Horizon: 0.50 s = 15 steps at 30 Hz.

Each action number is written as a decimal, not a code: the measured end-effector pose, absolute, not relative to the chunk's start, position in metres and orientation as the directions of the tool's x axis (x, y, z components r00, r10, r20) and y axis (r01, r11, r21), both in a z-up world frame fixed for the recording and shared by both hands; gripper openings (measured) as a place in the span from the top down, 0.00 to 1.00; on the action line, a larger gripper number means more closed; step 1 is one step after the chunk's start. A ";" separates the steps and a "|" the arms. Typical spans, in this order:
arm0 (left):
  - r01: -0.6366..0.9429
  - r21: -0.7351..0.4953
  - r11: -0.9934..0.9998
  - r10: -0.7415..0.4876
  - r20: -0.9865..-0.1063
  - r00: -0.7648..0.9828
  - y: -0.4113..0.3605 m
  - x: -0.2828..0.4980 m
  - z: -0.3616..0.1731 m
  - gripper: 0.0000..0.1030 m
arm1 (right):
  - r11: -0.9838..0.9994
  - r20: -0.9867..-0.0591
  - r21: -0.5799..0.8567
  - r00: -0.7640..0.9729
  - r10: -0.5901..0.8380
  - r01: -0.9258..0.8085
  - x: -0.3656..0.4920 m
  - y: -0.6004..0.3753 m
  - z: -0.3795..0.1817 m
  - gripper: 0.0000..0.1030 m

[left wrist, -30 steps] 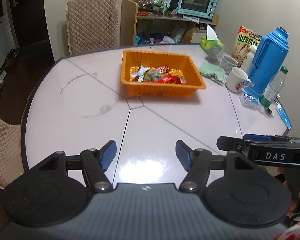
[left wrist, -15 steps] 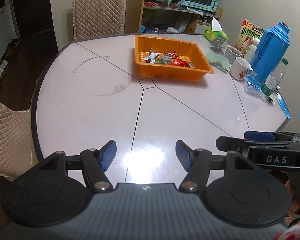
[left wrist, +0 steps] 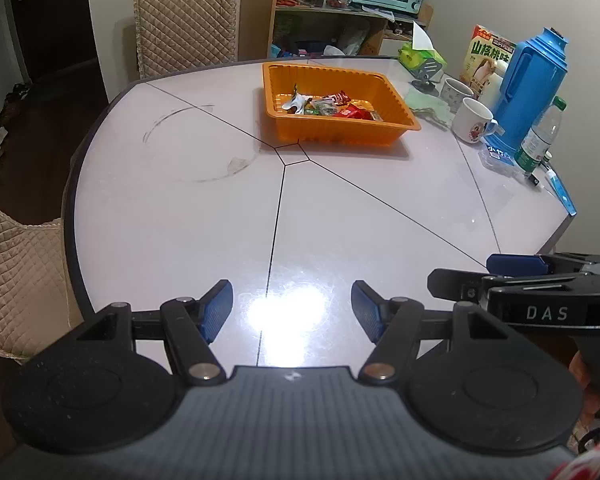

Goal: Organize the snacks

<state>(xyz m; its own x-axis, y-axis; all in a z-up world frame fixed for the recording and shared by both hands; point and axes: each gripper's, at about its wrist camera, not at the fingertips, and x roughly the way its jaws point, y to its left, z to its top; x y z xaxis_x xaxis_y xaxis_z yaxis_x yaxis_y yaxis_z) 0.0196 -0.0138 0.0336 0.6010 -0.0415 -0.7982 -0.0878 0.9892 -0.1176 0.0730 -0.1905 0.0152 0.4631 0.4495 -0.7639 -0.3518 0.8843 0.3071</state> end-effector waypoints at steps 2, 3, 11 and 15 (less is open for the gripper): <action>-0.086 -0.118 0.989 -0.043 -0.798 0.602 -0.014 0.021 0.033 0.39 | 0.886 -0.765 0.305 0.464 0.447 -0.351 0.074 -0.191 0.015 0.18; -0.084 -0.118 0.989 -0.044 -0.797 0.602 -0.015 0.021 0.033 0.39 | 0.886 -0.766 0.303 0.464 0.445 -0.350 0.074 -0.191 0.015 0.18; -0.082 -0.120 0.989 -0.047 -0.797 0.602 -0.015 0.023 0.033 0.39 | 0.888 -0.765 0.301 0.467 0.443 -0.348 0.074 -0.191 0.015 0.18; -0.082 -0.121 0.989 -0.047 -0.796 0.604 -0.016 0.024 0.033 0.39 | 0.887 -0.765 0.300 0.466 0.444 -0.352 0.073 -0.190 0.016 0.18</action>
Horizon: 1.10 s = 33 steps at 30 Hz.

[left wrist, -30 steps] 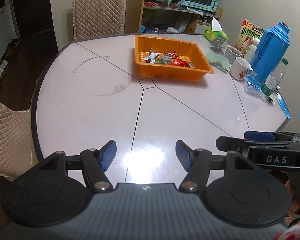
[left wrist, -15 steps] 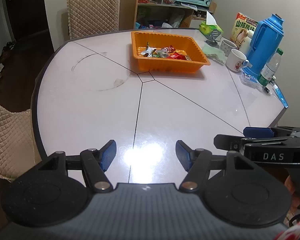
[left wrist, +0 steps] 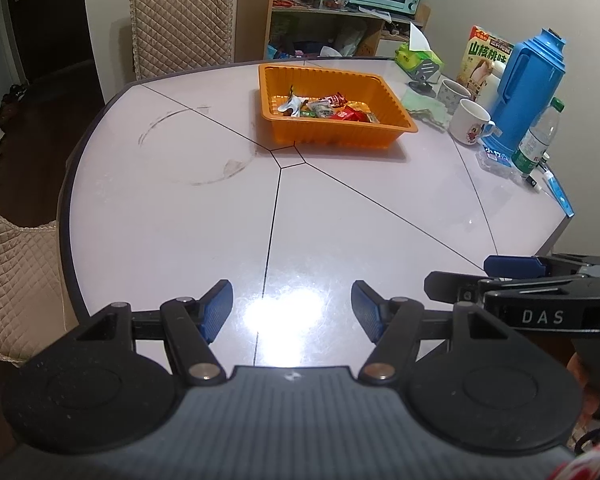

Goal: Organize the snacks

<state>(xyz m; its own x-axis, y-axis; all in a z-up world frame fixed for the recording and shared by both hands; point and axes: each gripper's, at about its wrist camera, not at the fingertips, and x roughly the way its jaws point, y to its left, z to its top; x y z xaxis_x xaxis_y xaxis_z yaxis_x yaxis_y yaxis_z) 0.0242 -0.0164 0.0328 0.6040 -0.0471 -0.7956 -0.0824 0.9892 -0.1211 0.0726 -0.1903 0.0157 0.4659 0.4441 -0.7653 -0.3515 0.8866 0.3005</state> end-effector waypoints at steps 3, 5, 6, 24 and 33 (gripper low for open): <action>-0.083 -0.123 0.989 -0.049 -0.796 0.603 -0.017 0.025 0.033 0.39 | 0.887 -0.766 0.300 0.465 0.444 -0.352 0.073 -0.190 0.016 0.18; -0.084 -0.122 0.989 -0.047 -0.796 0.603 -0.017 0.025 0.033 0.39 | 0.887 -0.766 0.300 0.465 0.444 -0.352 0.073 -0.191 0.016 0.18; -0.084 -0.123 0.989 -0.048 -0.796 0.604 -0.017 0.025 0.033 0.39 | 0.886 -0.766 0.300 0.465 0.444 -0.352 0.073 -0.190 0.016 0.18; -0.083 -0.125 0.989 -0.050 -0.795 0.604 -0.020 0.025 0.033 0.38 | 0.886 -0.765 0.300 0.466 0.444 -0.353 0.073 -0.190 0.015 0.18; -0.083 -0.125 0.989 -0.050 -0.795 0.604 -0.020 0.026 0.033 0.38 | 0.886 -0.766 0.300 0.464 0.444 -0.352 0.073 -0.191 0.015 0.18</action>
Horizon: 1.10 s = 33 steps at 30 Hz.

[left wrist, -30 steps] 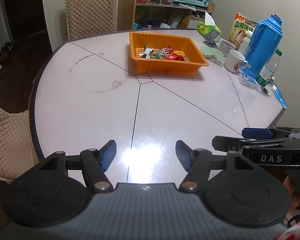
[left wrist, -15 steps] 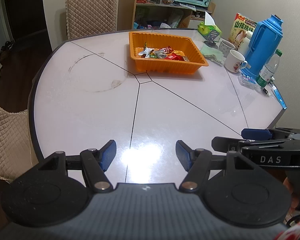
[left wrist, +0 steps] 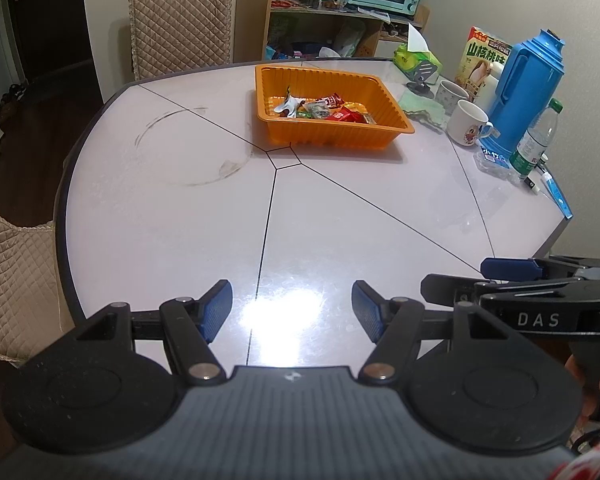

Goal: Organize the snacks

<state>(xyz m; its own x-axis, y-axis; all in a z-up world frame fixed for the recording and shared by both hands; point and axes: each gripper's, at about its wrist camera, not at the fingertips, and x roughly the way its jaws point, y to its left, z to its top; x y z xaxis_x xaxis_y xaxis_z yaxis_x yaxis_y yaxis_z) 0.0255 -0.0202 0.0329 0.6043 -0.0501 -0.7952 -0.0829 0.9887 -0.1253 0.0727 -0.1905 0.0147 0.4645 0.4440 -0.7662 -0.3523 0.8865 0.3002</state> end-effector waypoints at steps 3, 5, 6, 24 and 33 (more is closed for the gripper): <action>-0.083 -0.125 0.989 -0.050 -0.795 0.605 -0.020 0.026 0.033 0.38 | 0.886 -0.766 0.301 0.464 0.445 -0.353 0.073 -0.191 0.014 0.18; -0.084 -0.125 0.989 -0.049 -0.795 0.605 -0.020 0.025 0.033 0.38 | 0.886 -0.766 0.300 0.464 0.445 -0.354 0.073 -0.191 0.014 0.18; -0.083 -0.125 0.989 -0.050 -0.795 0.605 -0.020 0.025 0.033 0.38 | 0.886 -0.766 0.300 0.464 0.445 -0.353 0.073 -0.191 0.014 0.19; -0.082 -0.124 0.989 -0.049 -0.794 0.606 -0.021 0.026 0.033 0.37 | 0.886 -0.765 0.301 0.464 0.445 -0.353 0.074 -0.192 0.014 0.18; -0.090 -0.122 0.988 -0.043 -0.795 0.605 -0.025 0.035 0.037 0.37 | 0.882 -0.763 0.306 0.462 0.452 -0.358 0.076 -0.195 0.015 0.18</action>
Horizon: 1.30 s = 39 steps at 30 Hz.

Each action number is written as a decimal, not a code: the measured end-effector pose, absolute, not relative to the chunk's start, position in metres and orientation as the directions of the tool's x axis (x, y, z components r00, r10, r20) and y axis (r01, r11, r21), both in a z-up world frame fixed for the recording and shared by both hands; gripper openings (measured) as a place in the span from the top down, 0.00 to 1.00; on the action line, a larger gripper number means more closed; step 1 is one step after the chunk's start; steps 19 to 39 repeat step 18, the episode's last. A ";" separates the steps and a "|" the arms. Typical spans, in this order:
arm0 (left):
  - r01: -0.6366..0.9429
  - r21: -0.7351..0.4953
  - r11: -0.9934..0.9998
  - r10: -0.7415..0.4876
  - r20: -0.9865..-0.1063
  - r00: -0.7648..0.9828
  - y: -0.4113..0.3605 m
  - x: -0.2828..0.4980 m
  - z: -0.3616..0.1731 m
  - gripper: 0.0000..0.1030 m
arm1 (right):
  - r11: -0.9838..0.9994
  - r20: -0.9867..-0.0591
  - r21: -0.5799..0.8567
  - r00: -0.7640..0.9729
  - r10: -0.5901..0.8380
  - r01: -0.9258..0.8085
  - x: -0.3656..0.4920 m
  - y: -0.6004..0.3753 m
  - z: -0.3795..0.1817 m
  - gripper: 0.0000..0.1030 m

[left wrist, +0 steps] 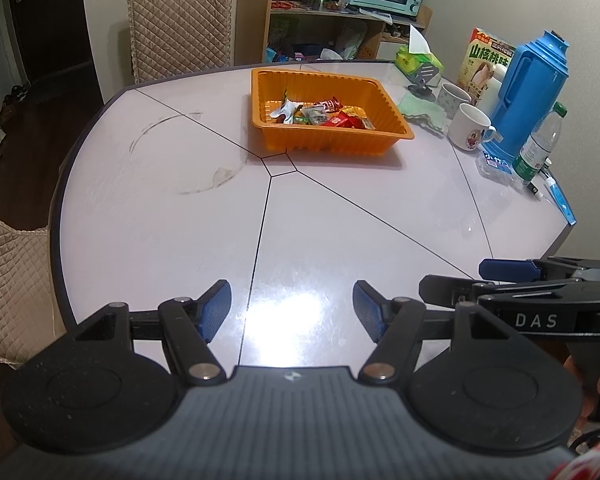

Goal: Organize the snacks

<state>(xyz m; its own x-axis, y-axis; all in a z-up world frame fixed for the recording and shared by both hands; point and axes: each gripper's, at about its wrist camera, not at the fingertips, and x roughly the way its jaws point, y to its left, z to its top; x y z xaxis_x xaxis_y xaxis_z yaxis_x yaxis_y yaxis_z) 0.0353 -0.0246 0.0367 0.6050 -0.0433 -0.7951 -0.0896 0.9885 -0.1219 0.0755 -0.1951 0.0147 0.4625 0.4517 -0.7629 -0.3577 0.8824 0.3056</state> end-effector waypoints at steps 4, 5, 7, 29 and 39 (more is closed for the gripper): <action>-0.092 -0.120 0.989 -0.040 -0.796 0.604 -0.026 0.041 0.036 0.37 | 0.880 -0.762 0.309 0.460 0.456 -0.361 0.079 -0.197 0.015 0.18; -0.093 -0.119 0.989 -0.039 -0.796 0.604 -0.027 0.042 0.036 0.37 | 0.879 -0.762 0.310 0.459 0.457 -0.362 0.079 -0.196 0.015 0.18; -0.092 -0.120 0.989 -0.040 -0.796 0.603 -0.026 0.040 0.036 0.37 | 0.878 -0.762 0.312 0.457 0.459 -0.362 0.082 -0.198 0.014 0.18; -0.112 -0.106 0.988 -0.021 -0.814 0.580 -0.038 0.058 0.031 0.32 | 0.872 -0.764 0.331 0.441 0.472 -0.360 0.095 -0.211 0.009 0.18; -0.112 -0.106 0.988 -0.021 -0.814 0.580 -0.038 0.058 0.031 0.32 | 0.872 -0.764 0.331 0.441 0.472 -0.360 0.095 -0.211 0.009 0.18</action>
